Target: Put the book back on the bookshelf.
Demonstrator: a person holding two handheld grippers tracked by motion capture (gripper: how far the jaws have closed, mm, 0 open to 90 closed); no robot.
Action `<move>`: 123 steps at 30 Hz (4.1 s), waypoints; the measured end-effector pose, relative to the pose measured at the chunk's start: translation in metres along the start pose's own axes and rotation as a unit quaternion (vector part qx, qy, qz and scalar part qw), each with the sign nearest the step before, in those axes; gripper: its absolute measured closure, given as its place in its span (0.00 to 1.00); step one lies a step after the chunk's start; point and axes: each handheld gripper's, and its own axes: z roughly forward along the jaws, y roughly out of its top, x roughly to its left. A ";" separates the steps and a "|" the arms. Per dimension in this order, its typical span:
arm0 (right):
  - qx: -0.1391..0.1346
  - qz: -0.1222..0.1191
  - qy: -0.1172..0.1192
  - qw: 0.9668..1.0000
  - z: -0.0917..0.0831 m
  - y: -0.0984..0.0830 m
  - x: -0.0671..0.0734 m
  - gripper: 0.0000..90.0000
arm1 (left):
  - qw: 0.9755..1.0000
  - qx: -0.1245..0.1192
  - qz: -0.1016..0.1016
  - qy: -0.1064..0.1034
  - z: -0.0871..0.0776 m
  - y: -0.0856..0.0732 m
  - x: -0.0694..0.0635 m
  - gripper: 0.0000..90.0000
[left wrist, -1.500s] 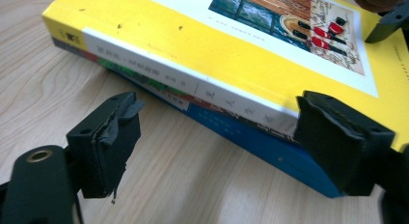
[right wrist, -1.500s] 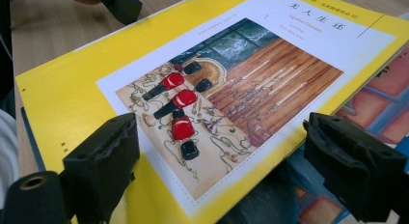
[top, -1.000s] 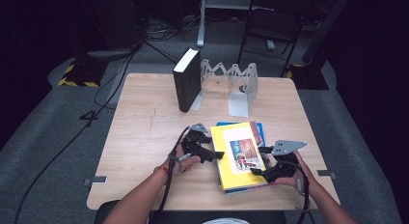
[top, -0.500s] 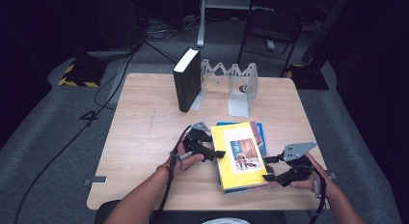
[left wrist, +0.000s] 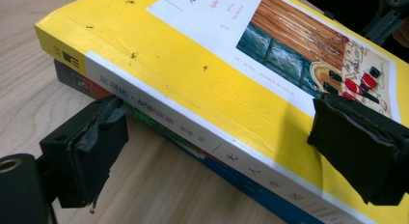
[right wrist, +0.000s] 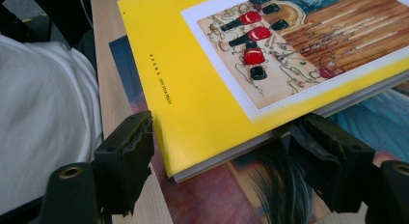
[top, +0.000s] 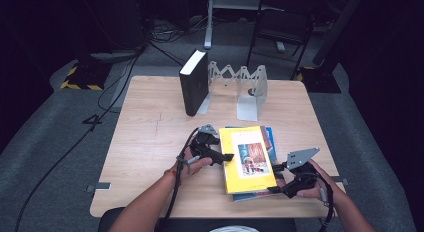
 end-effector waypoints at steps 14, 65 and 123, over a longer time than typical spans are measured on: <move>-0.038 0.066 0.034 0.997 -0.003 0.005 -0.008 0.27 | 1.000 -0.001 -0.001 0.004 0.000 0.001 0.000 0.08; -0.142 -0.096 -0.084 0.982 -0.005 0.014 0.021 0.87 | 0.998 -0.065 0.025 -0.009 -0.021 0.026 -0.018 0.17; -0.190 -0.031 -0.220 0.956 -0.021 0.018 -0.005 0.53 | 0.956 -0.183 0.228 -0.021 -0.062 0.072 -0.103 0.80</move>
